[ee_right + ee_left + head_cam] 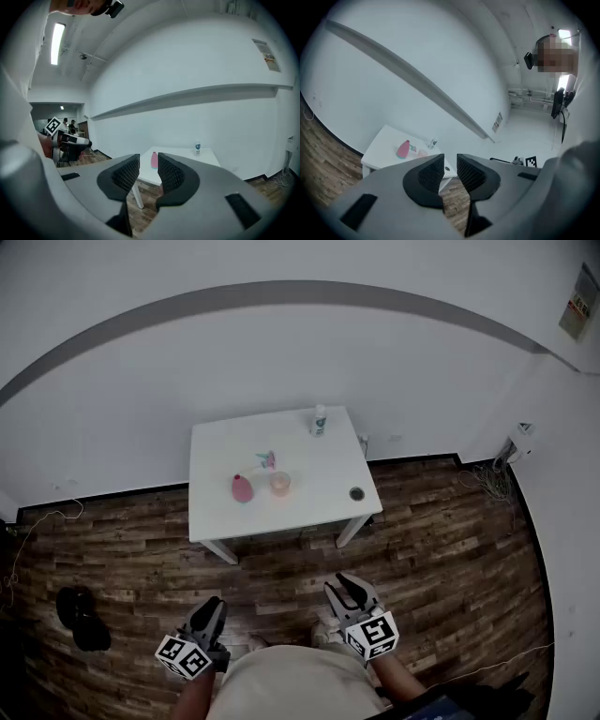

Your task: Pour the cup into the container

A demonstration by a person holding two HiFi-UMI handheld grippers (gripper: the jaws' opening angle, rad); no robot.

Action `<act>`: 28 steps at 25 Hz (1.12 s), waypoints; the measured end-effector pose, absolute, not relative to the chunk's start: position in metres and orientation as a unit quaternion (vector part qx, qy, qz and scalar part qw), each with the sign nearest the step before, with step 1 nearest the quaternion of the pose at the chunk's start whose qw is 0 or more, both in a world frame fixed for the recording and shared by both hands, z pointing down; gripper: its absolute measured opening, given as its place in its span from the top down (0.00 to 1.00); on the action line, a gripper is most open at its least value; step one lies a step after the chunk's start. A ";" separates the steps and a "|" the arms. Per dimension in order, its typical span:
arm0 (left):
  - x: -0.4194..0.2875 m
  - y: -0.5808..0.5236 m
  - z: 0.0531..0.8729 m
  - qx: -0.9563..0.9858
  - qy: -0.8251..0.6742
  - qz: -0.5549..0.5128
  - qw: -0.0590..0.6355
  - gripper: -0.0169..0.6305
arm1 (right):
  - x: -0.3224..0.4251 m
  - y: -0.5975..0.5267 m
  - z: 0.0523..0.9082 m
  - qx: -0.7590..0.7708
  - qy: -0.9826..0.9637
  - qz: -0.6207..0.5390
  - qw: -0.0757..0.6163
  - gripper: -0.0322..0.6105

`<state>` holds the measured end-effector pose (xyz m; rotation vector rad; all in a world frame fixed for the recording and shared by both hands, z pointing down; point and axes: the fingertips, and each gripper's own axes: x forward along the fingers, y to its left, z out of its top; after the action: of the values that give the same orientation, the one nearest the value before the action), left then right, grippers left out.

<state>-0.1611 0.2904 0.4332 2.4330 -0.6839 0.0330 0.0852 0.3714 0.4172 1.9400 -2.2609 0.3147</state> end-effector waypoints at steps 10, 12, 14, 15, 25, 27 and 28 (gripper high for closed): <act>-0.153 0.294 0.440 0.918 -0.260 0.015 0.300 0.83 | 0.096 0.374 0.423 0.645 -0.752 0.111 0.071 0.76; -0.151 0.296 0.442 0.919 -0.259 0.016 0.297 0.83 | 0.097 0.376 0.421 0.642 -0.756 0.112 0.057 0.76; -0.148 0.298 0.444 0.919 -0.259 0.021 0.298 0.83 | 0.097 0.378 0.420 0.638 -0.761 0.111 0.044 0.75; -0.147 0.298 0.444 0.918 -0.260 0.024 0.299 0.83 | 0.097 0.379 0.419 0.637 -0.762 0.108 0.042 0.74; -0.133 0.300 0.447 0.918 -0.264 0.034 0.295 0.83 | 0.121 0.393 0.411 0.642 -0.760 0.091 0.040 0.74; -0.126 0.303 0.445 0.917 -0.266 0.034 0.296 0.83 | 0.127 0.397 0.410 0.640 -0.762 0.088 0.042 0.74; -0.122 0.304 0.445 0.917 -0.267 0.035 0.296 0.83 | 0.130 0.399 0.410 0.638 -0.764 0.086 0.043 0.74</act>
<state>-0.1215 0.3042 0.4446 2.4381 -0.7091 0.0923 0.1304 0.3988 0.4097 1.9520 -2.3349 0.2635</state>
